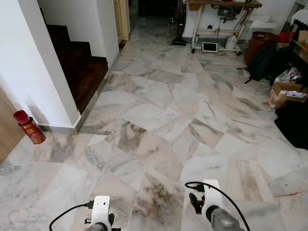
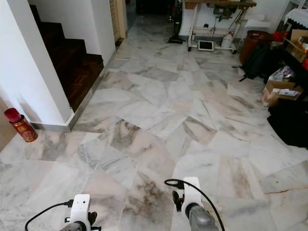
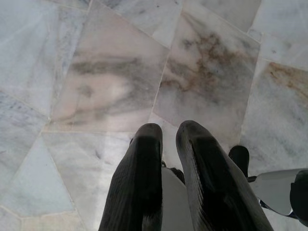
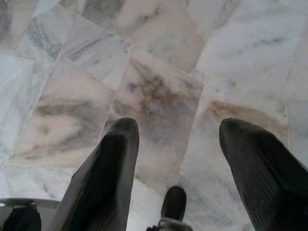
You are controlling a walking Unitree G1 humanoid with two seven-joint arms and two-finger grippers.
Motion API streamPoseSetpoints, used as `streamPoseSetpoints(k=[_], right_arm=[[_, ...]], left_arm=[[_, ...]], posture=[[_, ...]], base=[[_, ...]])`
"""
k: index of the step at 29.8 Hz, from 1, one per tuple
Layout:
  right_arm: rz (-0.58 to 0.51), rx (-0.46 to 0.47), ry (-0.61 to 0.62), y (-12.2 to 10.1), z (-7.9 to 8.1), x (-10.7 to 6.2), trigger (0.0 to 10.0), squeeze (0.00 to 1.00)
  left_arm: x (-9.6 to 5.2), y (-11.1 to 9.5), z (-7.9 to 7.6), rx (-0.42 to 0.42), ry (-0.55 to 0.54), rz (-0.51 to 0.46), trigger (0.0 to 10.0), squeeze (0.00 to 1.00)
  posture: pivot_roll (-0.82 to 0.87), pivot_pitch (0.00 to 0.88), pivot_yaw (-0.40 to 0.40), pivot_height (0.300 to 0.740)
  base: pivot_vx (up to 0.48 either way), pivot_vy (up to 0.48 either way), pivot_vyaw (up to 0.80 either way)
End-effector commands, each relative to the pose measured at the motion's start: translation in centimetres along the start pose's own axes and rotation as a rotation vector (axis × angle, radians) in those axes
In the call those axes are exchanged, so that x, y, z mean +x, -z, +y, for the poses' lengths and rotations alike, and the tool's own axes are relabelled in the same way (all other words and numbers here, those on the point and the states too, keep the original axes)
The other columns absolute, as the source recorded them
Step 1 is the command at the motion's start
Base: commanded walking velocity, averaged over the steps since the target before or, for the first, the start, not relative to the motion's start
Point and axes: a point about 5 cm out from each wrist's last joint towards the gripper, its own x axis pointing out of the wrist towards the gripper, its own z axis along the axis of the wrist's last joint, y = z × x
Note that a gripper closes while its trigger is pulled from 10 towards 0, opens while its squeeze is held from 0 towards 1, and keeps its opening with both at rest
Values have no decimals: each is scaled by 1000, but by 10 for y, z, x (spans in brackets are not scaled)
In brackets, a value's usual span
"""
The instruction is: Setting the table
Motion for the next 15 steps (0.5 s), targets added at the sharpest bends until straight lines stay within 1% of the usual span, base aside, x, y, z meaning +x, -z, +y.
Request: streamPoseSetpoints(k=[1,2,5,8,15], right_arm=[[34,21,33,11,-6,-3,10000,0],[59,8,38,19,-9,-6,10000,0],[62,0,34,19,-10,-6,10000,0],[48,-6,37,12,-11,-4,10000,0],[17,-20,13,-3,-3,1,10000,0]], left_arm=[[-1,5,1,-10,-7,16,10000,0],[-2,6,2,-20,-13,16,10000,0],[-2,6,3,-21,-19,16,10000,0],[-2,8,4,-33,-31,16,10000,0],[-4,13,5,-28,-45,27,10000,0]], posture=[[-16,0,-14,740],[-13,0,-20,740],[-10,0,-27,740],[-7,0,-29,740],[4,0,-37,740]], base=[[0,0,-756],[0,0,-738],[0,0,-715],[0,0,-712],[0,0,-713]])
